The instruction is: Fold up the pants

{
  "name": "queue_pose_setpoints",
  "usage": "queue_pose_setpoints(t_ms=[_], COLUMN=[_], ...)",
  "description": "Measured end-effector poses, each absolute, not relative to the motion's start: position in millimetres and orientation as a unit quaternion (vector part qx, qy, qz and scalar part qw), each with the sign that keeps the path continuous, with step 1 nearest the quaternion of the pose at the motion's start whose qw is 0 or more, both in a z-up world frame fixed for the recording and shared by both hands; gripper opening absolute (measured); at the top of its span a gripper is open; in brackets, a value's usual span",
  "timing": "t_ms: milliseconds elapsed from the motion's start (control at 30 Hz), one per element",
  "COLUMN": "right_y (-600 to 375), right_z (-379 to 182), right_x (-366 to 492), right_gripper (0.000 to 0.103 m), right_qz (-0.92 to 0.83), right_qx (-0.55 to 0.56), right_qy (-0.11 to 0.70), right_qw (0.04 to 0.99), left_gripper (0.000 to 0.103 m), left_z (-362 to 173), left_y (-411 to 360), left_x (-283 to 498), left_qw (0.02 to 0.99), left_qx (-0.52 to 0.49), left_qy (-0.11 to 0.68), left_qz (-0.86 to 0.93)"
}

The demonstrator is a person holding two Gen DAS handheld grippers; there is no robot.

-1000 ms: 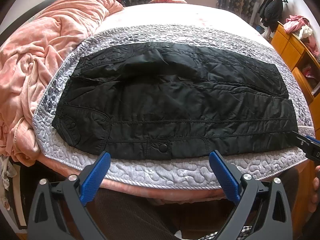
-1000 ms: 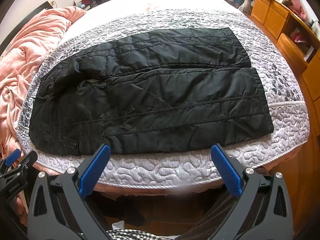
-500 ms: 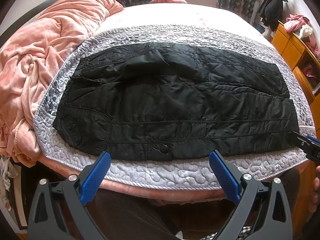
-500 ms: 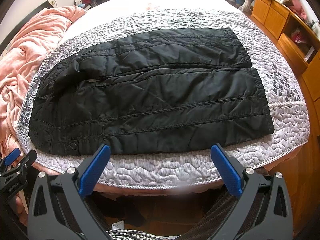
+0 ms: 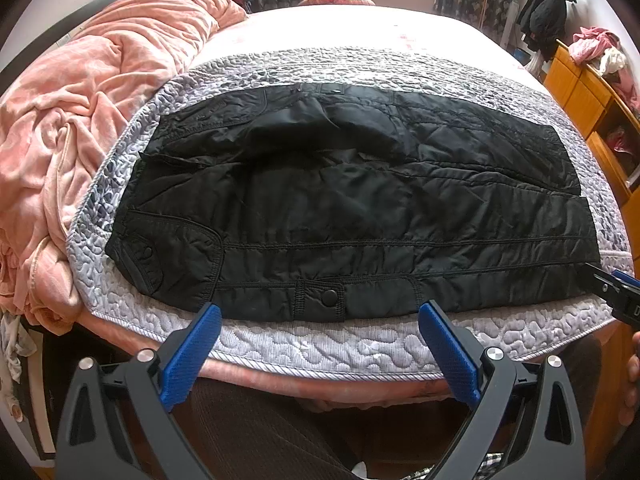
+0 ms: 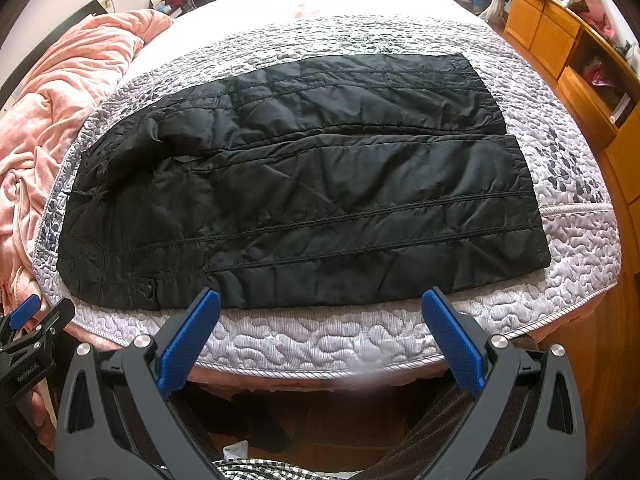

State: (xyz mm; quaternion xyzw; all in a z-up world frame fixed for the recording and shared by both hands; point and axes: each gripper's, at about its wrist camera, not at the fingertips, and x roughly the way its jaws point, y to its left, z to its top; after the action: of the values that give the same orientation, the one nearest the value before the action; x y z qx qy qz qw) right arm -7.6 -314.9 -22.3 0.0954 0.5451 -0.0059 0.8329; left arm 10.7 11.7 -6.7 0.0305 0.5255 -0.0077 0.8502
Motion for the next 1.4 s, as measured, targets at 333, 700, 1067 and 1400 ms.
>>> queue_pose_setpoints(t_ms=[333,700,1067,1400], right_y=[-313,-390,-548,-608], right_z=[-28,-13,-76,-144], right_x=[-6,58,251,342], right_gripper=[0.100,0.100,0.100,0.100], right_qz=[-0.003,-0.031,-0.048,-0.025], right_qx=[0.094,0.068,0.088,0.133], right_qy=[0.547,0.509,0.535,0.582], right_qw=[0.832,0.857,0.839,0.802], left_gripper=[0.099,0.099,0.099,0.099], left_z=[-7,-6,-44,-89], left_y=[12,-17,-111,-167], left_x=[11,75,242,315], left_qw=[0.850,0.861,0.881,0.869], left_qx=[0.031,0.035,0.009,0.004], left_qy=[0.526,0.507,0.470,0.486], left_qz=[-0.007,-0.015,-0.045,-0.095])
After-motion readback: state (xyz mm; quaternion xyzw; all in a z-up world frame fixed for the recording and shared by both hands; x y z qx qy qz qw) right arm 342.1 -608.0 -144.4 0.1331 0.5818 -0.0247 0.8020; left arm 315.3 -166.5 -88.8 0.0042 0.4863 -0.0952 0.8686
